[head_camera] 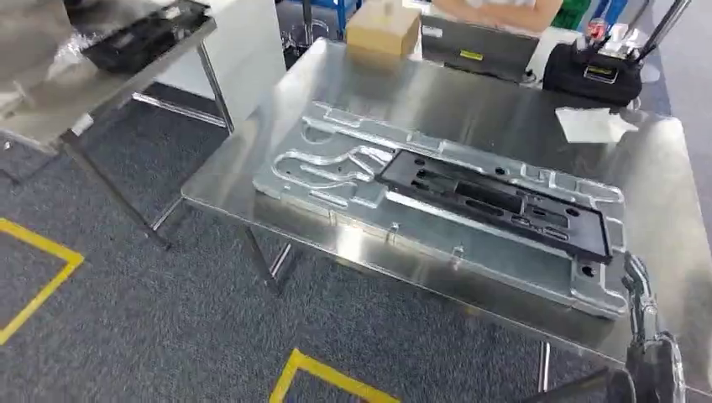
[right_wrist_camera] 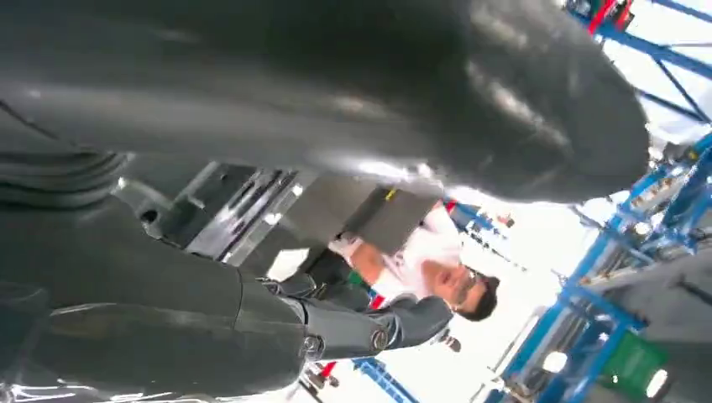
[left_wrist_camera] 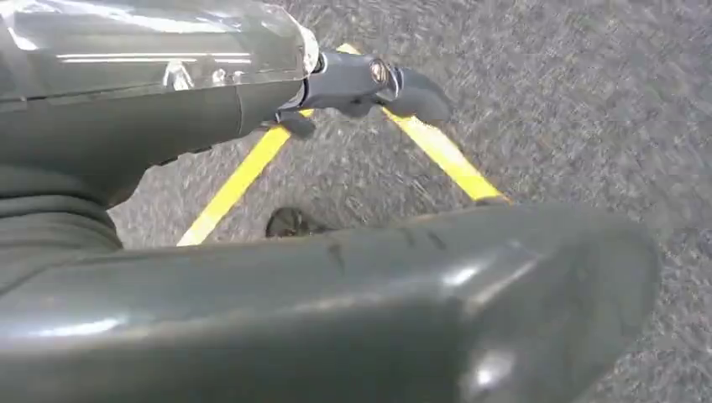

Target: Take the parts from the cabinet and place them on the table.

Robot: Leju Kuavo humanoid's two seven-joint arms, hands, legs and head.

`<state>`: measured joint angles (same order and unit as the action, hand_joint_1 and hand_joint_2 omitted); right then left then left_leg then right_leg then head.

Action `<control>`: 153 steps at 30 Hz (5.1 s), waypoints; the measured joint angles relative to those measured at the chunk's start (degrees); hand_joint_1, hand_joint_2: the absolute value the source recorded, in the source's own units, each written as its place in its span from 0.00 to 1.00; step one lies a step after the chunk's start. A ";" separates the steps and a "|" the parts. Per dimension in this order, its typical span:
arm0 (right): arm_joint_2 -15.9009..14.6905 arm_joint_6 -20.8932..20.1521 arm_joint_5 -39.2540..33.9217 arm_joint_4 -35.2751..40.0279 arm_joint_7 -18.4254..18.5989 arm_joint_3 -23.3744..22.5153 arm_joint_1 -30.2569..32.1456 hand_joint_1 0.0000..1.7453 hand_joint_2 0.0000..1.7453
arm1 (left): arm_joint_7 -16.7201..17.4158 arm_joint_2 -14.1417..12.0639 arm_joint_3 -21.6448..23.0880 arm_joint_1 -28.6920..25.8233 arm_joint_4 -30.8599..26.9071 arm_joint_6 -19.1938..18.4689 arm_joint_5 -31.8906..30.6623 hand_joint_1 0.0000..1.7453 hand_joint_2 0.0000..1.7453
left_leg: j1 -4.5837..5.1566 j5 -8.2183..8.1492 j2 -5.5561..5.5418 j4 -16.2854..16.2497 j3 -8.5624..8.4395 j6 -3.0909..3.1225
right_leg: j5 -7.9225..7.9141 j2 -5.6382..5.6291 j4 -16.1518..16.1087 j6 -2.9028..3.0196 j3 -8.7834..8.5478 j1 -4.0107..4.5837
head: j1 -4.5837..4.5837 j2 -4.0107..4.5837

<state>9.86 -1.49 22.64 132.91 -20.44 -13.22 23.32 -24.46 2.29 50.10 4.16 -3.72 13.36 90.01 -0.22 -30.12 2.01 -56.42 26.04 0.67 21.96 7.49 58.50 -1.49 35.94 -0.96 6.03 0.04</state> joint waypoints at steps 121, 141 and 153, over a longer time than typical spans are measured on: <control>-2.62 3.56 32.96 -121.59 22.97 -25.27 -23.36 0.00 0.00 | -1.38 -1.86 12.22 -2.12 -1.84 5.03 -0.20 0.00 0.00 | 0.40 2.70 1.42 -0.92 4.83 -0.91 | 7.51 -0.43 -1.16 2.56 -7.15 1.31 | 0.00 0.00; -3.19 2.76 33.13 -122.05 23.43 -25.27 -23.29 0.00 0.00 | -3.54 -1.20 12.44 -2.23 -1.84 10.05 -0.17 0.00 0.00 | -0.36 -1.21 -3.10 -9.06 9.84 -2.55 | 6.57 -7.56 -0.42 3.63 -5.35 0.24 | 0.04 0.00; -3.23 2.34 33.24 -122.22 23.78 -25.27 -24.00 0.00 0.00 | -2.80 -1.53 12.20 -2.74 -1.84 8.09 -0.63 0.00 0.00 | 0.73 2.79 0.11 -0.55 4.58 -0.07 | 7.32 0.43 -0.54 2.34 -6.51 1.28 | 0.02 0.00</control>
<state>6.62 0.85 55.89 10.69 3.34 -38.49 -0.68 -27.26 0.76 62.29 1.41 -5.55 21.44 89.37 0.50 -27.33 2.13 -56.98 30.61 0.60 29.28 7.93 57.96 0.86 29.43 0.32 6.05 0.04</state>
